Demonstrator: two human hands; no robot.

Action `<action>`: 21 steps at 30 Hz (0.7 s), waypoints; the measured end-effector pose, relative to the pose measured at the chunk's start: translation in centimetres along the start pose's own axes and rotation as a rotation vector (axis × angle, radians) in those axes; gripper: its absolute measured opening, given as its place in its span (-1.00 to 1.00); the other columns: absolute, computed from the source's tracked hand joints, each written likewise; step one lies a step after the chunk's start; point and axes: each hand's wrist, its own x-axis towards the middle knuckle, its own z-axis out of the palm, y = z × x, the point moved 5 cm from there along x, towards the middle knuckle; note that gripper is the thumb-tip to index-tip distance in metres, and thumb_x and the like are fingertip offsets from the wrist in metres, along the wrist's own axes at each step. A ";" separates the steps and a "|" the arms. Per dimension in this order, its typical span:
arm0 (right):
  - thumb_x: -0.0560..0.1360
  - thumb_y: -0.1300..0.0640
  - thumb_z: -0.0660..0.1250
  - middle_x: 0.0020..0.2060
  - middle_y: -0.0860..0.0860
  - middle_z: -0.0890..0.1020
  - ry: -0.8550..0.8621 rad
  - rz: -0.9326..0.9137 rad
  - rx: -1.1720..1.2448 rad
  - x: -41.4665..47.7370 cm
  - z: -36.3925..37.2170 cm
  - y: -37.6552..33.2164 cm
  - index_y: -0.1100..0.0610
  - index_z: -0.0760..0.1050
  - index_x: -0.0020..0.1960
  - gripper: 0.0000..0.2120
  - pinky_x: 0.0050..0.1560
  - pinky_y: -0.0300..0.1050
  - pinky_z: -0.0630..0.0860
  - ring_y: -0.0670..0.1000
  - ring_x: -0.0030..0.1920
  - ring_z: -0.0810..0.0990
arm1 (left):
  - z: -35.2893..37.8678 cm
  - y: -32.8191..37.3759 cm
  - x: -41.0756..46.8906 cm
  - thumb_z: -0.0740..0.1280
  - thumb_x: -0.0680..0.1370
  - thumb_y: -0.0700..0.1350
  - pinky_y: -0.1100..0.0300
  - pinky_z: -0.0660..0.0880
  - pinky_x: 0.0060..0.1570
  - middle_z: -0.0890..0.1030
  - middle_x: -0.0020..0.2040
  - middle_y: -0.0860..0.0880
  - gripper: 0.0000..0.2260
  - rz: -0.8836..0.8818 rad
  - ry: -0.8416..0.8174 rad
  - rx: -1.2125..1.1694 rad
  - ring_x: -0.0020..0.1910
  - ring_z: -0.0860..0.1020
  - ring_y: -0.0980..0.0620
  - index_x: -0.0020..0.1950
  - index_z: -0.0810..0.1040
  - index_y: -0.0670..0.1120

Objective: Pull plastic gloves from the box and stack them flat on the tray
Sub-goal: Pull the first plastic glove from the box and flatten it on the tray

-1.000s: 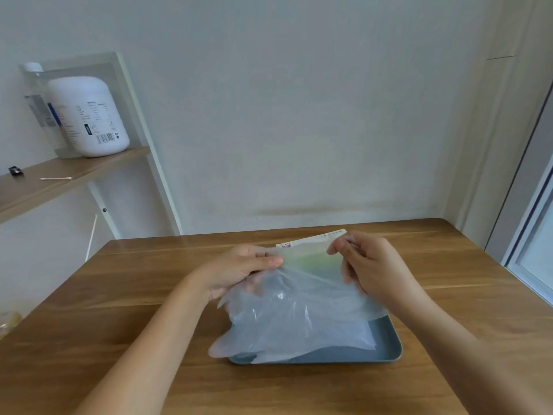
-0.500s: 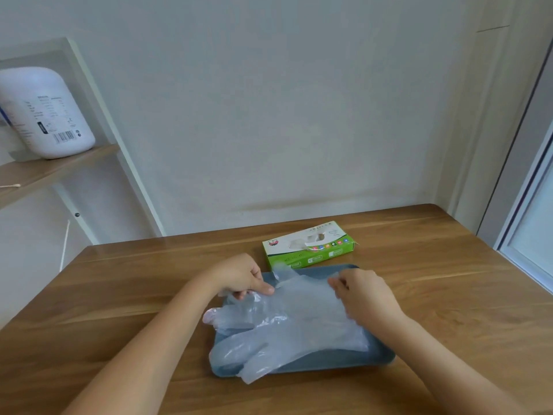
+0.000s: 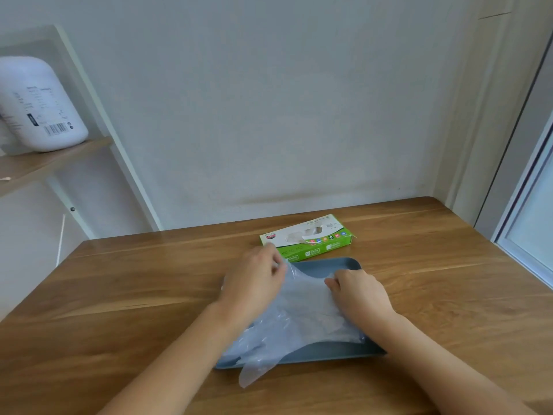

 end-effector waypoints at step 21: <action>0.67 0.07 0.00 0.53 0.02 0.15 -0.134 -0.482 0.053 -5.0 1.3 -3.5 0.09 0.10 0.54 -0.55 0.43 -0.27 0.02 -0.02 0.50 0.15 | 9.1 -2.2 -3.8 -0.06 0.63 0.24 0.03 -0.29 0.50 -0.21 0.59 0.07 -0.37 0.133 -0.508 0.227 0.54 -0.25 0.12 0.58 -0.19 -0.01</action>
